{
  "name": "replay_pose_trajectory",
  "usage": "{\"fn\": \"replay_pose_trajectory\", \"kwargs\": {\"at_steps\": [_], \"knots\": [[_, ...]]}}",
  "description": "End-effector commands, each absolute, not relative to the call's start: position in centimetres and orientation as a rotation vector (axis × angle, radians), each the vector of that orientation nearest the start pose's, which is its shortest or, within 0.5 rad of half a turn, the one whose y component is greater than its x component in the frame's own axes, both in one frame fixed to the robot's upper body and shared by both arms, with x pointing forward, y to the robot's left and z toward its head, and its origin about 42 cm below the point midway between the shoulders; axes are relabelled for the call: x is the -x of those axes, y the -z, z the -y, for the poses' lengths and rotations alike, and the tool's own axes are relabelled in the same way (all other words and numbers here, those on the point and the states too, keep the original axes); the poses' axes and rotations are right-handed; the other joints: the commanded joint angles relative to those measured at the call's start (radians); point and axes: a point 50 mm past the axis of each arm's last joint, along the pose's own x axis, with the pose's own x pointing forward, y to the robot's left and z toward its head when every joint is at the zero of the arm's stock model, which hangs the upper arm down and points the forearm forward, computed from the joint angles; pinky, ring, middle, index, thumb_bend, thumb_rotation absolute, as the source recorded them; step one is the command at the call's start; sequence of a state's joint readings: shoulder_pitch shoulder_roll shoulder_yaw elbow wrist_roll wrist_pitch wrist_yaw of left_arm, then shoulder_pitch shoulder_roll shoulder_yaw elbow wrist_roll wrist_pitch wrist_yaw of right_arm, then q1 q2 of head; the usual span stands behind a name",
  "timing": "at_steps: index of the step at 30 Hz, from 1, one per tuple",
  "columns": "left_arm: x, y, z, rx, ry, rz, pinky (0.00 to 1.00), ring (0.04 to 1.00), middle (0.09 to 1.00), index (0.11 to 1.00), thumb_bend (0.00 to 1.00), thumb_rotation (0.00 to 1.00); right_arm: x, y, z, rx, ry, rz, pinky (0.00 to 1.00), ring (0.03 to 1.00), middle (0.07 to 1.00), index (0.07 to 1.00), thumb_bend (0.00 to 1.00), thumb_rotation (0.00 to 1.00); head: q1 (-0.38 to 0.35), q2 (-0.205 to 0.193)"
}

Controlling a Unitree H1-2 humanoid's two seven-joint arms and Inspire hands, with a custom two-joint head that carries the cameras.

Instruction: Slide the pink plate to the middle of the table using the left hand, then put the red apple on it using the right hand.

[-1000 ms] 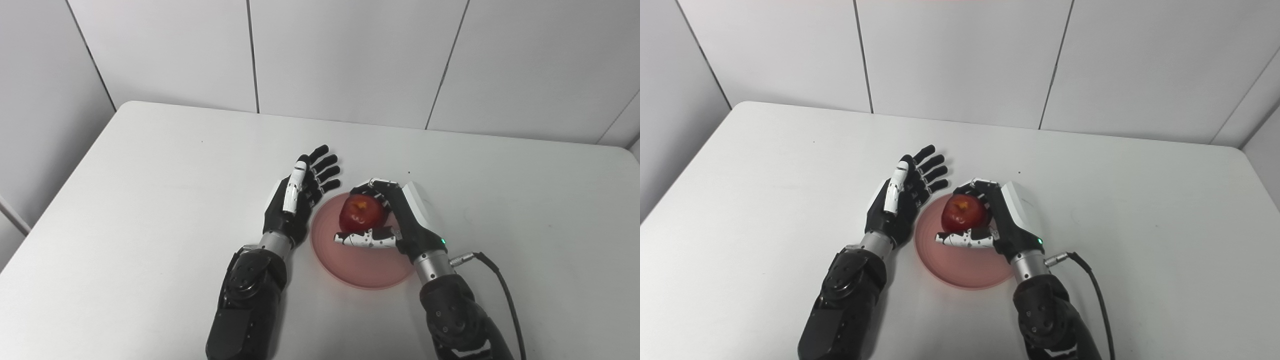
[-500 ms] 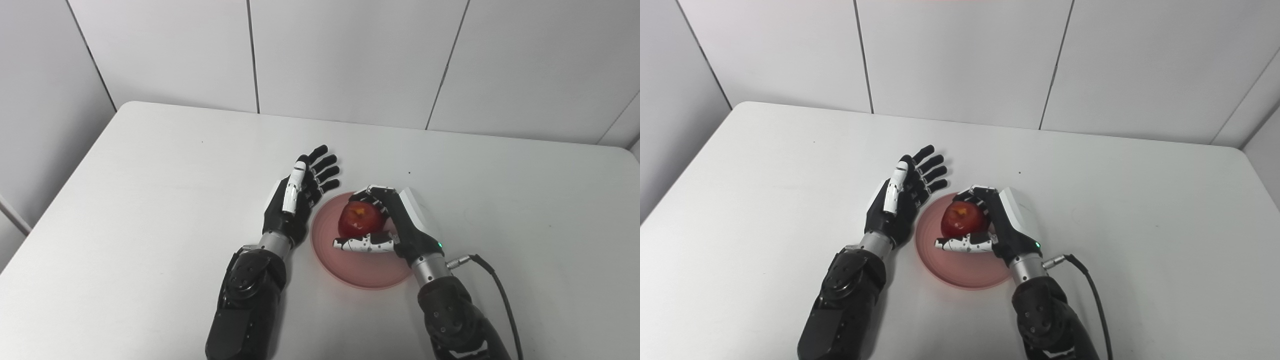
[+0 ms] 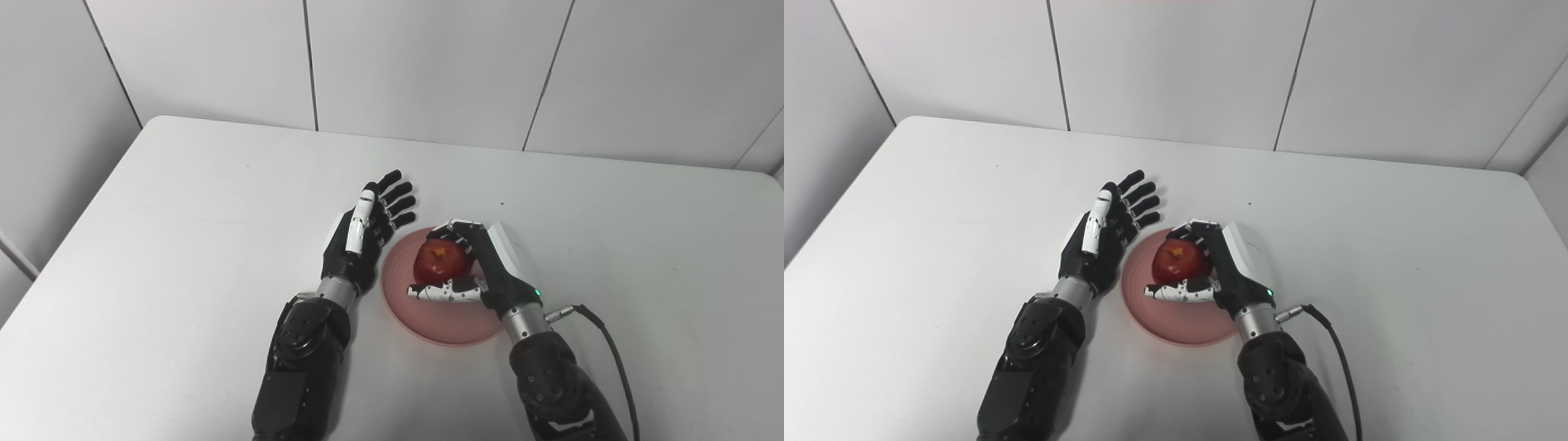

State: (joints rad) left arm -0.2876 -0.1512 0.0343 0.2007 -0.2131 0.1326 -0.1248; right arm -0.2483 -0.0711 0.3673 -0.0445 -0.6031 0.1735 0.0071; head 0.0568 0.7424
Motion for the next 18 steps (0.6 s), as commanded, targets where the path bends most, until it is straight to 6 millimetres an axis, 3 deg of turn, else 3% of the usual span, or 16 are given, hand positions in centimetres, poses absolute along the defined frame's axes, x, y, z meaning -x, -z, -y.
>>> {"fn": "replay_pose_trajectory", "kwargs": {"at_steps": [1, 4, 6, 9, 18], "knots": [[-35.76, -9.95, -13.45, 0.354, 0.191, -0.173, 0.82, 0.843, 0.850, 0.836, 0.35, 1.00, -33.55, -17.22, 11.78, 0.731, -0.275, 0.274, 0.39, 0.474, 0.543, 0.489, 0.52, 0.14, 0.000, 0.001], [-35.75, -10.01, -13.43, 0.346, 0.189, -0.171, 0.82, 0.841, 0.849, 0.835, 0.35, 1.00, -33.33, -17.48, 11.87, 0.754, -0.278, 0.272, 0.46, 0.540, 0.599, 0.596, 0.81, 0.21, 0.001, 0.001], [-35.74, -10.03, -13.41, 0.344, 0.184, -0.173, 0.81, 0.836, 0.845, 0.831, 0.35, 1.00, -33.22, -17.61, 11.93, 0.759, -0.286, 0.272, 0.53, 0.604, 0.652, 0.652, 0.91, 0.25, 0.000, 0.002], [-35.75, -10.03, -13.39, 0.349, 0.182, -0.176, 0.81, 0.833, 0.841, 0.829, 0.35, 1.00, -33.14, -17.74, 12.02, 0.769, -0.301, 0.281, 0.60, 0.671, 0.707, 0.702, 0.97, 0.27, 0.000, 0.002], [-35.77, -9.98, -13.47, 0.353, 0.182, -0.171, 0.81, 0.827, 0.836, 0.825, 0.35, 1.00, -32.84, -18.22, 12.20, 0.803, -0.346, 0.278, 0.66, 0.722, 0.762, 0.772, 1.00, 0.38, -0.005, 0.004]]}}
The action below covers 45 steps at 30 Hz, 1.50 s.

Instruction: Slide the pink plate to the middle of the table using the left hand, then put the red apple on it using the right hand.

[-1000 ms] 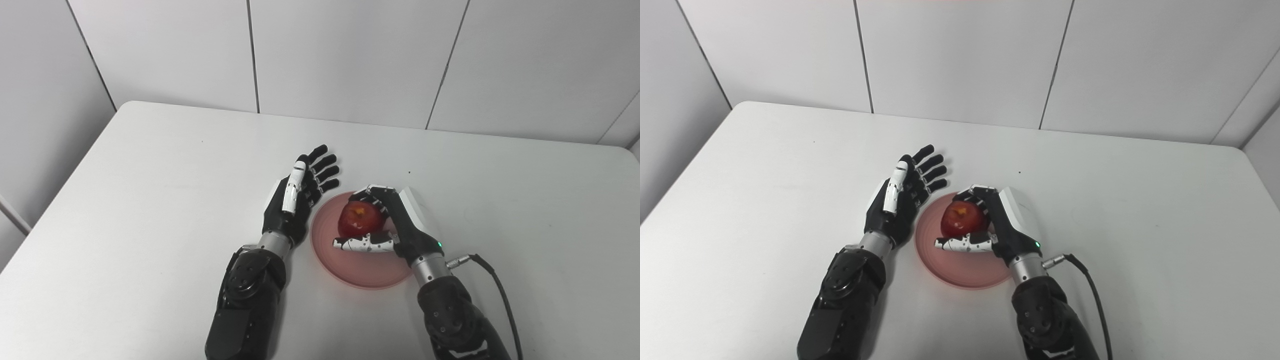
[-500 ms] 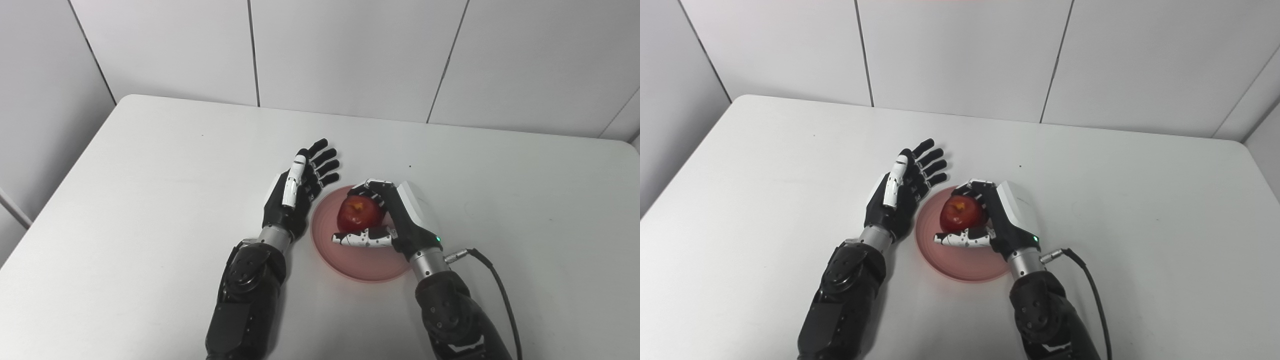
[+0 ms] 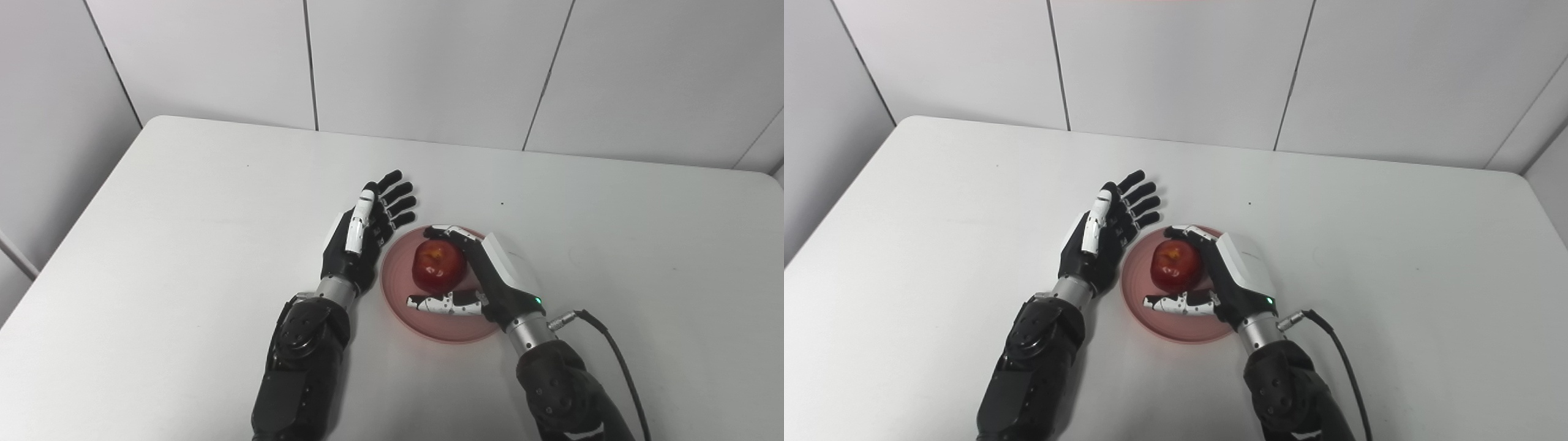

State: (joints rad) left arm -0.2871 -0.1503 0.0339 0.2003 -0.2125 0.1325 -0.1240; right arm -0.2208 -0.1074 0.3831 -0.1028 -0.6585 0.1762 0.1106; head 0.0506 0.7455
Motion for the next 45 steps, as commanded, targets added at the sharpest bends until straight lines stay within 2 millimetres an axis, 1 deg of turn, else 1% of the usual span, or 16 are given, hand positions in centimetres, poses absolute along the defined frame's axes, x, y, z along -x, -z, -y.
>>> {"fn": "replay_pose_trajectory", "kwargs": {"at_steps": [1, 8, 15, 20, 27, 30, 32, 35, 36, 38, 39, 40, 41, 45], "knots": [[-35.8, -10.0, -13.5, 0.354, 0.182, -0.171, 0.81, 0.827, 0.837, 0.825, 0.35, 1.00, -32.8, -18.3, 12.2, 0.803, -0.348, 0.276, 0.67, 0.735, 0.774, 0.784, 1.00, 0.39, 0.001, 0.001], [-35.8, -10.0, -13.5, 0.349, 0.173, -0.174, 0.81, 0.826, 0.837, 0.825, 0.35, 1.00, -32.7, -18.7, 12.5, 0.785, -0.343, 0.289, 0.70, 0.768, 0.814, 0.838, 1.00, 0.44, 0.000, -0.002], [-35.8, -10.1, -13.5, 0.354, 0.171, -0.178, 0.80, 0.820, 0.831, 0.822, 0.34, 1.00, -32.6, -19.8, 12.9, 0.769, -0.315, 0.313, 0.73, 0.810, 0.855, 0.879, 1.00, 0.50, -0.002, -0.003], [-35.9, -10.0, -13.6, 0.348, 0.177, -0.177, 0.81, 0.823, 0.833, 0.824, 0.34, 1.00, -32.5, -20.9, 13.4, 0.754, -0.271, 0.383, 0.73, 0.813, 0.860, 0.887, 1.00, 0.54, -0.004, -0.006], [-35.8, -9.9, -13.8, 0.348, 0.197, -0.182, 0.84, 0.850, 0.856, 0.850, 0.35, 1.00, -32.5, -22.7, 14.2, 0.693, -0.215, 0.446, 0.75, 0.839, 0.879, 0.906, 1.00, 0.53, -0.011, -0.012], [-35.9, -9.8, -13.8, 0.359, 0.188, -0.188, 0.84, 0.856, 0.856, 0.845, 0.35, 1.00, -32.6, -23.7, 14.6, 0.639, -0.200, 0.469, 0.77, 0.845, 0.878, 0.905, 1.00, 0.54, -0.016, -0.016], [-35.9, -9.8, -13.7, 0.370, 0.183, -0.186, 0.83, 0.846, 0.845, 0.832, 0.35, 1.00, -32.6, -24.3, 14.9, 0.561, -0.206, 0.446, 0.78, 0.860, 0.885, 0.908, 1.00, 0.56, -0.019, -0.020], [-35.8, -9.7, -13.8, 0.380, 0.180, -0.181, 0.82, 0.827, 0.829, 0.813, 0.36, 1.00, -32.7, -25.0, 15.7, 0.492, -0.186, 0.416, 0.80, 0.876, 0.882, 0.905, 1.00, 0.61, -0.024, -0.024], [-35.8, -9.7, -13.8, 0.378, 0.180, -0.180, 0.82, 0.829, 0.833, 0.820, 0.36, 1.00, -32.8, -25.3, 16.0, 0.483, -0.169, 0.413, 0.81, 0.876, 0.873, 0.900, 1.00, 0.65, -0.027, -0.026], [-35.8, -9.6, -13.9, 0.374, 0.179, -0.179, 0.81, 0.831, 0.836, 0.825, 0.36, 1.00, -32.9, -25.6, 16.5, 0.472, -0.138, 0.416, 0.81, 0.874, 0.869, 0.897, 1.00, 0.68, -0.030, -0.028], [-35.8, -9.6, -13.9, 0.372, 0.179, -0.180, 0.81, 0.832, 0.838, 0.827, 0.36, 1.00, -33.0, -25.7, 16.7, 0.469, -0.130, 0.417, 0.81, 0.872, 0.868, 0.897, 1.00, 0.69, -0.032, -0.029], [-35.8, -9.7, -13.9, 0.373, 0.179, -0.181, 0.81, 0.832, 0.838, 0.827, 0.36, 1.00, -33.0, -25.7, 17.2, 0.484, -0.105, 0.423, 0.81, 0.871, 0.868, 0.897, 1.00, 0.69, -0.035, -0.031], [-35.8, -9.7, -14.0, 0.373, 0.178, -0.182, 0.81, 0.831, 0.838, 0.825, 0.35, 1.00, -33.0, -25.8, 17.5, 0.495, -0.088, 0.426, 0.80, 0.859, 0.861, 0.893, 1.00, 0.73, -0.035, -0.031], [-35.8, -9.7, -14.1, 0.373, 0.181, -0.181, 0.80, 0.830, 0.841, 0.824, 0.36, 1.00, -33.2, -25.5, 19.3, 0.519, -0.021, 0.435, 0.78, 0.834, 0.851, 0.886, 1.00, 0.76, -0.040, -0.034]]}}
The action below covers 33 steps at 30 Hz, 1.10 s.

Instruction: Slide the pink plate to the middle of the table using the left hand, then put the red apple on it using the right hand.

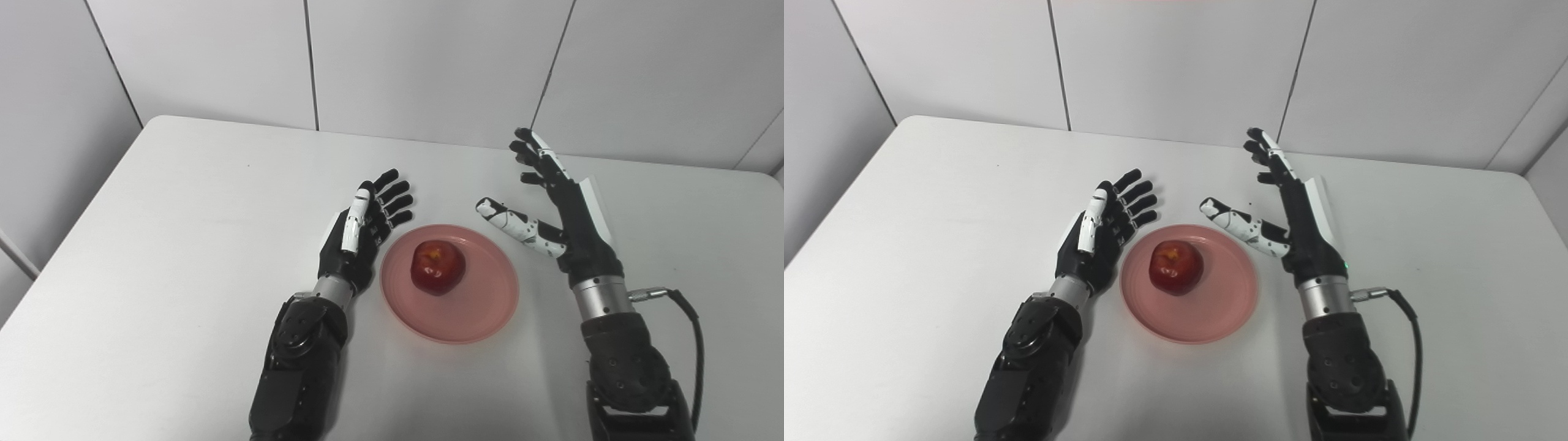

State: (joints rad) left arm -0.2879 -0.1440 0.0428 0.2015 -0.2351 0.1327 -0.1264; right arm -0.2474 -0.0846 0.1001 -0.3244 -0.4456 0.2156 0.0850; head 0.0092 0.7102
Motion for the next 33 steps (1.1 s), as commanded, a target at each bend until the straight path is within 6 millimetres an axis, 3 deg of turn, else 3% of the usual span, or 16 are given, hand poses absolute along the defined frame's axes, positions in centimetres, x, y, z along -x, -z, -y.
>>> {"fn": "replay_pose_trajectory", "kwargs": {"at_steps": [1, 9, 16, 26, 33], "knots": [[-35.8, -9.7, -14.2, 0.370, 0.182, -0.179, 0.80, 0.830, 0.841, 0.824, 0.36, 1.00, -33.2, -25.3, 19.9, 0.526, 0.002, 0.432, 0.77, 0.827, 0.847, 0.883, 1.00, 0.78, 0.000, 0.000], [-35.8, -9.9, -14.5, 0.350, 0.186, -0.165, 0.82, 0.841, 0.849, 0.835, 0.35, 1.00, -32.8, -24.0, 22.3, 0.550, 0.124, 0.385, 0.78, 0.818, 0.841, 0.879, 0.94, 0.92, -0.004, -0.005], [-35.8, -10.0, -14.7, 0.336, 0.190, -0.156, 0.82, 0.845, 0.852, 0.836, 0.35, 1.00, -32.3, -21.9, 22.8, 0.469, 0.166, 0.339, 0.78, 0.809, 0.842, 0.869, 0.87, 0.99, 0.000, -0.007], [-35.4, -10.3, -14.6, 0.328, 0.192, -0.149, 0.83, 0.848, 0.853, 0.839, 0.34, 1.00, -31.7, -18.3, 22.8, 0.365, 0.153, 0.279, 0.81, 0.844, 0.865, 0.883, 0.77, 1.00, 0.010, -0.009], [-35.1, -10.4, -14.6, 0.323, 0.192, -0.149, 0.83, 0.848, 0.855, 0.841, 0.35, 1.00, -31.7, -15.9, 22.6, 0.289, 0.135, 0.257, 0.77, 0.826, 0.859, 0.874, 0.64, 1.00, 0.019, -0.012]]}}
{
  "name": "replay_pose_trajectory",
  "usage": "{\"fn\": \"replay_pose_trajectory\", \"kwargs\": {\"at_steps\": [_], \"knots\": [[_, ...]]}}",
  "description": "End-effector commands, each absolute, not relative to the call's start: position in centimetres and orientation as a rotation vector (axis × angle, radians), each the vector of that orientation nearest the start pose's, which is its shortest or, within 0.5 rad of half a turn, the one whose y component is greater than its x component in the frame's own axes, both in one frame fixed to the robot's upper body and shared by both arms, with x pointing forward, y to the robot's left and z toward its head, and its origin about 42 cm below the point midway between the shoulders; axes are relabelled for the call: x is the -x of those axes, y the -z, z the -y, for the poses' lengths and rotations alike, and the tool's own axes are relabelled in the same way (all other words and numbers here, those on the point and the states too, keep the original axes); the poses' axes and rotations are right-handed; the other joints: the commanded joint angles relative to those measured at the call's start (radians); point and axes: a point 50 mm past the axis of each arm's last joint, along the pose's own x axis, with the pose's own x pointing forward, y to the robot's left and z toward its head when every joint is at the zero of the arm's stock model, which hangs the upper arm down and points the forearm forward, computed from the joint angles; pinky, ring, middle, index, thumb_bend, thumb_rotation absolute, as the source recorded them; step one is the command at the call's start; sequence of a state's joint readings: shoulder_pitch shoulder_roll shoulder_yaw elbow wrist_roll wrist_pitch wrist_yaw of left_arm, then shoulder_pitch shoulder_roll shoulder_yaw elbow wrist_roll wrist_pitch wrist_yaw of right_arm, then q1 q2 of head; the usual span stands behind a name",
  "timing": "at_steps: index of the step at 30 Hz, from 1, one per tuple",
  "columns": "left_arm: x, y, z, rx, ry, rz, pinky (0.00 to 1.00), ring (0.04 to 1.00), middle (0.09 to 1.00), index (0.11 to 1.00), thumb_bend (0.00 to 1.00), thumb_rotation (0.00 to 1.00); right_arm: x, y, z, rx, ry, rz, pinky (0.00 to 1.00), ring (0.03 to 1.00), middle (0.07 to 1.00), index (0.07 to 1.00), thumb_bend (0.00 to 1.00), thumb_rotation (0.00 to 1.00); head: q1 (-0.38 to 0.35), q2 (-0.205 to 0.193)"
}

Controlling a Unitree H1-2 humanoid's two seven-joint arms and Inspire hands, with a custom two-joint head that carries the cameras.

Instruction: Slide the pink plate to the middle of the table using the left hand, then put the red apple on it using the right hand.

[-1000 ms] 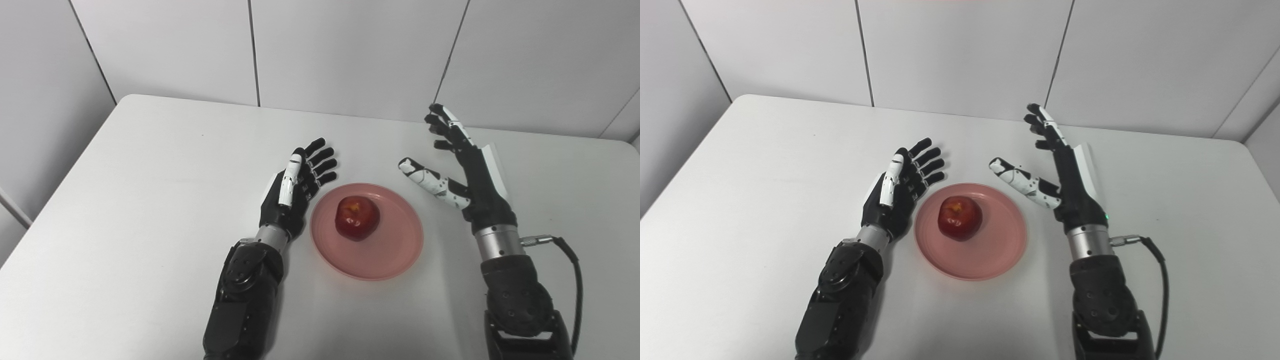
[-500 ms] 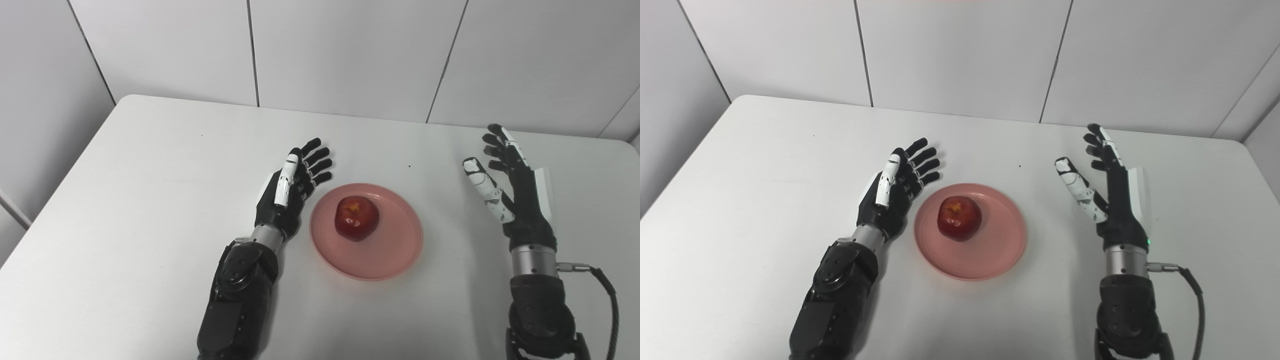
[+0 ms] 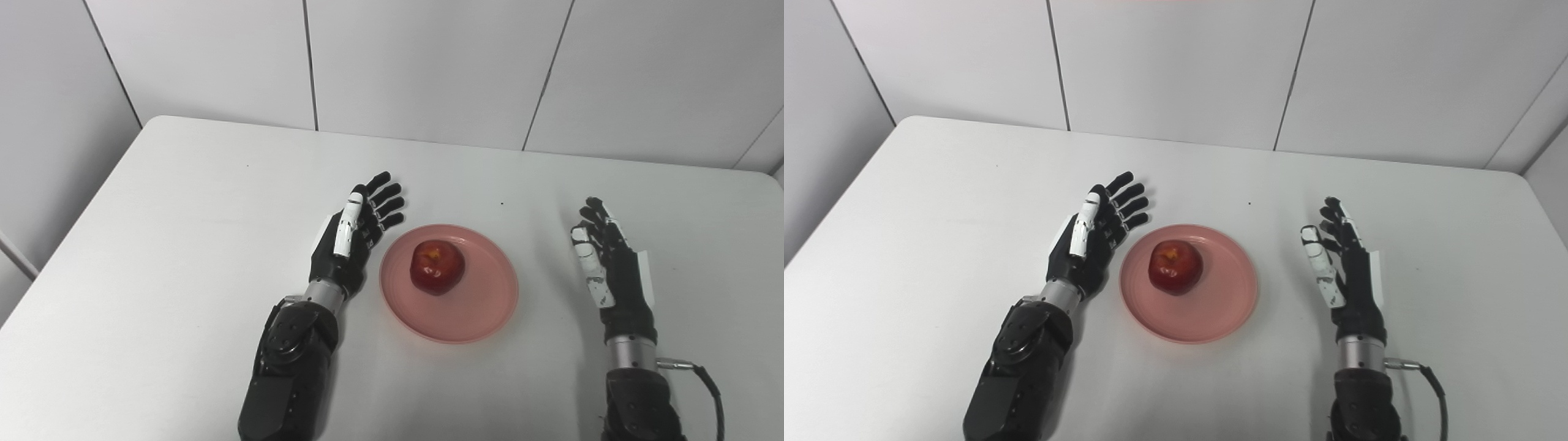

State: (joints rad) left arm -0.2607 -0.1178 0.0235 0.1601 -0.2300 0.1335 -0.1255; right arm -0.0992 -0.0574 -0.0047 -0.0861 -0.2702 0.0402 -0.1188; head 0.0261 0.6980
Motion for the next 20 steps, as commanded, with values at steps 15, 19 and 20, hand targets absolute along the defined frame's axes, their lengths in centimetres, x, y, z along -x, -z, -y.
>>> {"fn": "replay_pose_trajectory", "kwargs": {"at_steps": [15, 19, 20], "knots": [[-34.7, -10.7, -14.7, 0.290, 0.187, -0.132, 0.84, 0.865, 0.873, 0.859, 0.36, 1.00, -31.9, -14.8, 21.6, 0.161, 0.084, 0.200, 0.87, 0.888, 0.901, 0.910, 0.29, 1.00, 0.013, -0.007], [-34.4, -11.1, -14.8, 0.280, 0.202, -0.127, 0.85, 0.874, 0.884, 0.870, 0.36, 1.00, -31.8, -14.9, 21.4, 0.157, 0.089, 0.175, 0.89, 0.899, 0.909, 0.921, 0.25, 1.00, 0.018, -0.006], [-34.4, -11.2, -14.8, 0.276, 0.207, -0.124, 0.86, 0.878, 0.890, 0.877, 0.36, 1.00, -31.8, -14.9, 21.3, 0.155, 0.087, 0.169, 0.90, 0.902, 0.913, 0.926, 0.24, 1.00, 0.020, -0.007]]}}
